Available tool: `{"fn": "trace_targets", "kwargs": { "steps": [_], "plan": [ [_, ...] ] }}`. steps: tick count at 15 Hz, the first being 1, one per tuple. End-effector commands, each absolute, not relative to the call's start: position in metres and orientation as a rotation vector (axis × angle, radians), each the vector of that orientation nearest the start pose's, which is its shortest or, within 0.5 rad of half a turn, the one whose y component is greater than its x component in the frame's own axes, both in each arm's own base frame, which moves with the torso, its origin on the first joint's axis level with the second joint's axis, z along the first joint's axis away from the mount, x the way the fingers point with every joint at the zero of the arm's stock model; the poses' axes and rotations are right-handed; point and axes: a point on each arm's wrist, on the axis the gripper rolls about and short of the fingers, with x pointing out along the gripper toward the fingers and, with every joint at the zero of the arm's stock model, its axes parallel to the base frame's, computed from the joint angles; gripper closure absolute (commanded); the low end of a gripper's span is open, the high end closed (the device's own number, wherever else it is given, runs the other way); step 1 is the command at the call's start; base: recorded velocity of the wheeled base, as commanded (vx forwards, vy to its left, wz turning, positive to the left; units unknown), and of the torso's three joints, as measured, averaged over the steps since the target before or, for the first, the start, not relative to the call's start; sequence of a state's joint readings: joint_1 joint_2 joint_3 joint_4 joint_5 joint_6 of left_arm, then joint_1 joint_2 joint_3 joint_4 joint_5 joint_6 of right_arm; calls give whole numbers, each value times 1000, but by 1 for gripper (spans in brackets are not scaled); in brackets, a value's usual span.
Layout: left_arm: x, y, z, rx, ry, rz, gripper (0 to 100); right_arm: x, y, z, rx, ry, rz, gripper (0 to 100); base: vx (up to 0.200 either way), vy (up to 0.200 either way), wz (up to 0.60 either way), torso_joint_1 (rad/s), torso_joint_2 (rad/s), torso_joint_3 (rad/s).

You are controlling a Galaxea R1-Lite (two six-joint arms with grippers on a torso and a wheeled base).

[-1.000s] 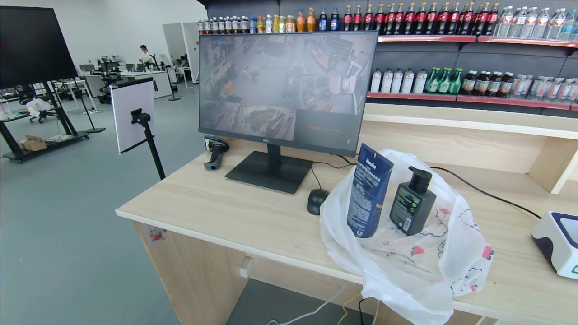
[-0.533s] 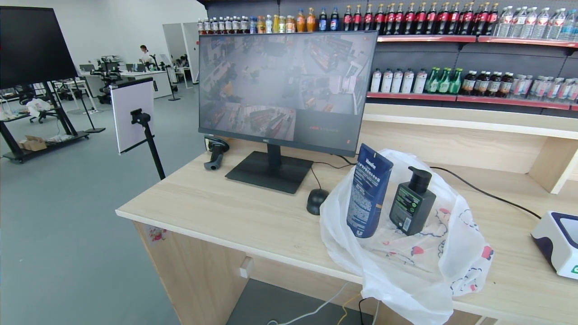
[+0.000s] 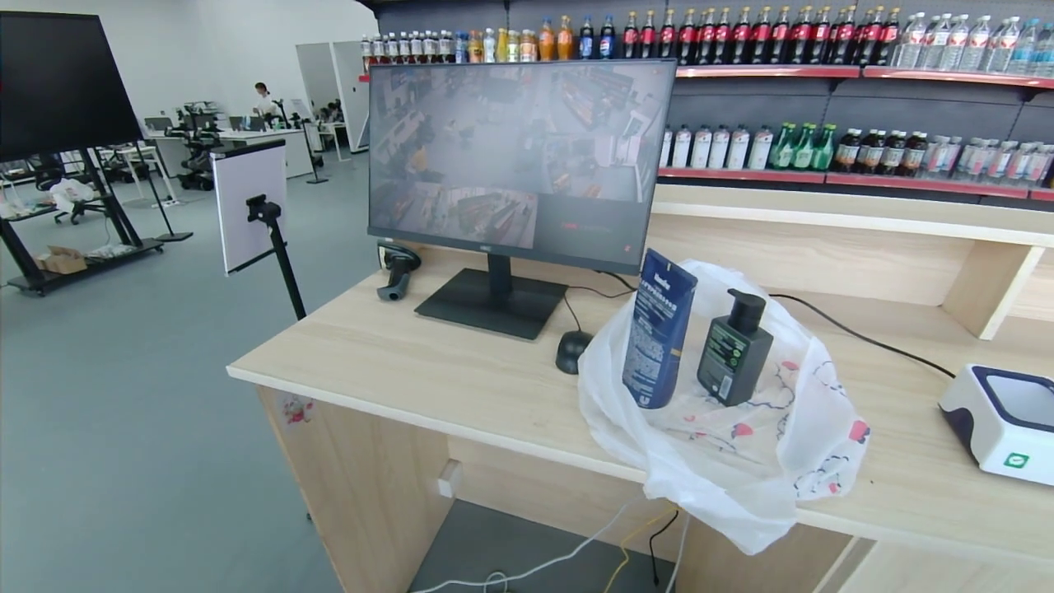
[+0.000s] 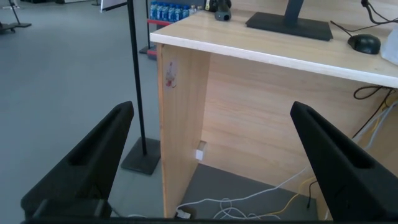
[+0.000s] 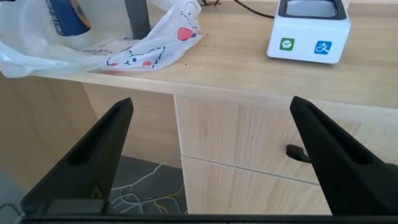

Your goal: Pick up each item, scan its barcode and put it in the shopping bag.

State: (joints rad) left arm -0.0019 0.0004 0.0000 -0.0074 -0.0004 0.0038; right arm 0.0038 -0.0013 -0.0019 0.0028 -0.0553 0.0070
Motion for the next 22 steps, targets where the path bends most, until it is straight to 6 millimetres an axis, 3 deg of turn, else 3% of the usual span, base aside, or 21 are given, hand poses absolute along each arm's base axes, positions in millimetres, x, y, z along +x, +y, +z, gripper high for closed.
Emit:
{"fn": "trace_targets", "kwargs": {
  "steps": [1, 5, 8, 17, 22],
  "plan": [
    [-23, 0, 76, 3, -8, -2, 0, -23, -1, 76, 8, 1, -51, 0, -200, 0, 0, -12, -2, -2],
    [-23, 0, 76, 3, -8, 0, 0, -23, -1, 75, 12, 1, -51, 0, -200, 0, 0, 0, 4, 0],
    [-23, 0, 76, 6, -8, -2, 0, -23, -1, 75, 24, 1, -51, 0, 0, 0, 0, 0, 0, 0],
    [-23, 0, 76, 12, -8, 0, 0, -23, -1, 75, 24, 1, -51, 0, 0, 0, -600, 7, 2, 3],
    [-23, 0, 76, 14, -8, -1, 0, -23, -1, 75, 21, 1, -51, 0, 0, -200, 0, 3, 1, 1]
  ]
}}
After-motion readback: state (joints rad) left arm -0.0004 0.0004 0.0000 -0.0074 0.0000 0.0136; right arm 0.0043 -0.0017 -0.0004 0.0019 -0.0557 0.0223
